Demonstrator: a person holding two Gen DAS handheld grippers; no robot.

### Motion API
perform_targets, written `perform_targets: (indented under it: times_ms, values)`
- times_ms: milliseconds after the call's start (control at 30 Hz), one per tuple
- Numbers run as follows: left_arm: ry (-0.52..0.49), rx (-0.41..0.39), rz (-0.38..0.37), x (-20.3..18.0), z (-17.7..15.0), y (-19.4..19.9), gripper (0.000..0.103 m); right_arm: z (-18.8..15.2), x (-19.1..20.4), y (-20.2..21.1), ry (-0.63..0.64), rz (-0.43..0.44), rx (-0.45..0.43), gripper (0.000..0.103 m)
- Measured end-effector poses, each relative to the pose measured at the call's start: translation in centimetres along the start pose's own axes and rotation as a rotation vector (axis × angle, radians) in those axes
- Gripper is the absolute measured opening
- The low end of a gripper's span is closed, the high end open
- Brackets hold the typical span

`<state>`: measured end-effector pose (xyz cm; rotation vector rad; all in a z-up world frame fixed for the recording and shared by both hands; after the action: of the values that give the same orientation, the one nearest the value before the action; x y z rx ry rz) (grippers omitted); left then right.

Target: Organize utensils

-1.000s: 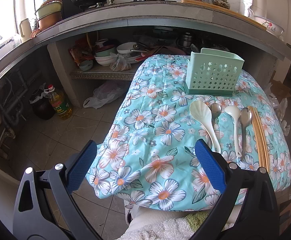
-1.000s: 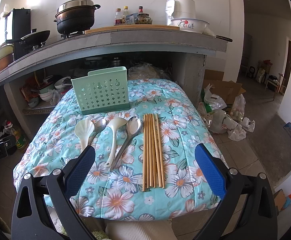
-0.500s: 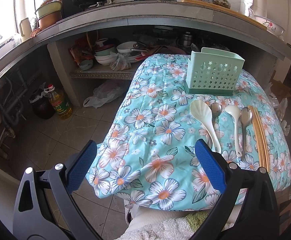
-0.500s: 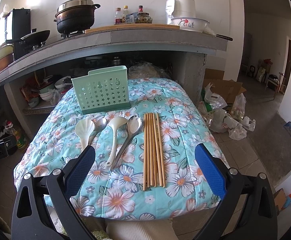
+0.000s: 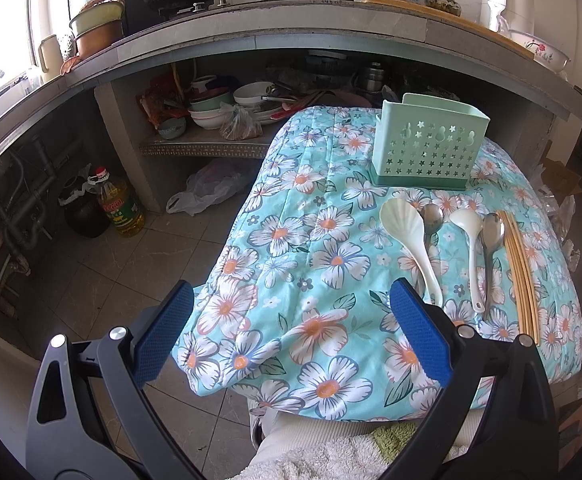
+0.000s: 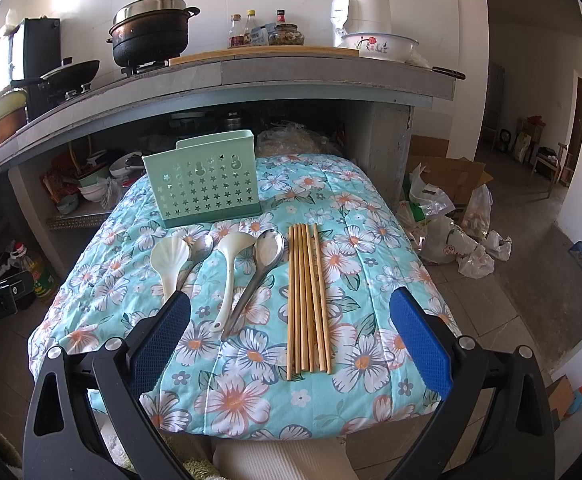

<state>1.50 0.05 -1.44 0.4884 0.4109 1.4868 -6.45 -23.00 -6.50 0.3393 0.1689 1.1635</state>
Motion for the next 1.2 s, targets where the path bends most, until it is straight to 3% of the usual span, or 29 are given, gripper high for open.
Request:
perform_targets:
  times_ms: [200, 233, 467, 800, 1000, 1100, 1200]
  values:
    - [0.001, 0.005, -0.003, -0.9, -0.8, -0.3, 0.095, -0.2, 0.0, 0.0, 0.001, 0.003, 0.005, 0.097]
    - [0.001, 0.011, -0.007, -1.0, -1.2, -0.5, 0.095, -1.6, 0.5, -0.4, 0.003, 0.003, 0.007, 0.097]
    - [-0.013, 0.057, -0.006, -1.3, -2.9, -2.3, 0.095, -2.9, 1.4, -2.3, 0.050, 0.003, 0.056, 0.097]
    - [-0.040, 0.097, 0.003, -1.0, -3.2, -5.9, 0.095, -1.9, 0.4, -6.0, 0.094, -0.059, 0.060, 0.097]
    - [-0.070, 0.096, -0.060, -2.4, -2.0, -8.6, 0.095, -0.9, 0.6, -8.4, 0.103, -0.051, 0.023, 0.097]
    - [-0.084, 0.093, -0.176, -3.7, -1.2, -10.1, 0.095, -0.5, 0.7, -9.5, 0.095, -0.032, 0.010, 0.097]
    - [-0.025, 0.086, -0.329, -4.7, -0.3, -11.5, 0.095, -0.4, 0.5, -10.8, 0.059, 0.021, 0.021, 0.097]
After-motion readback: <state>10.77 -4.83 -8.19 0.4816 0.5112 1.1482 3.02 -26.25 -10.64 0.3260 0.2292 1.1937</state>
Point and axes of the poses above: each gripper's, at about its wrist camera, not at the fingertips, and y roughly against the way its jaws point, x to its left, z to its top, the point moved 2 cm from there along -y, roughly the way its jaws point, and after that the axes turned 12 degrees about -x, right-handed, at the moved point
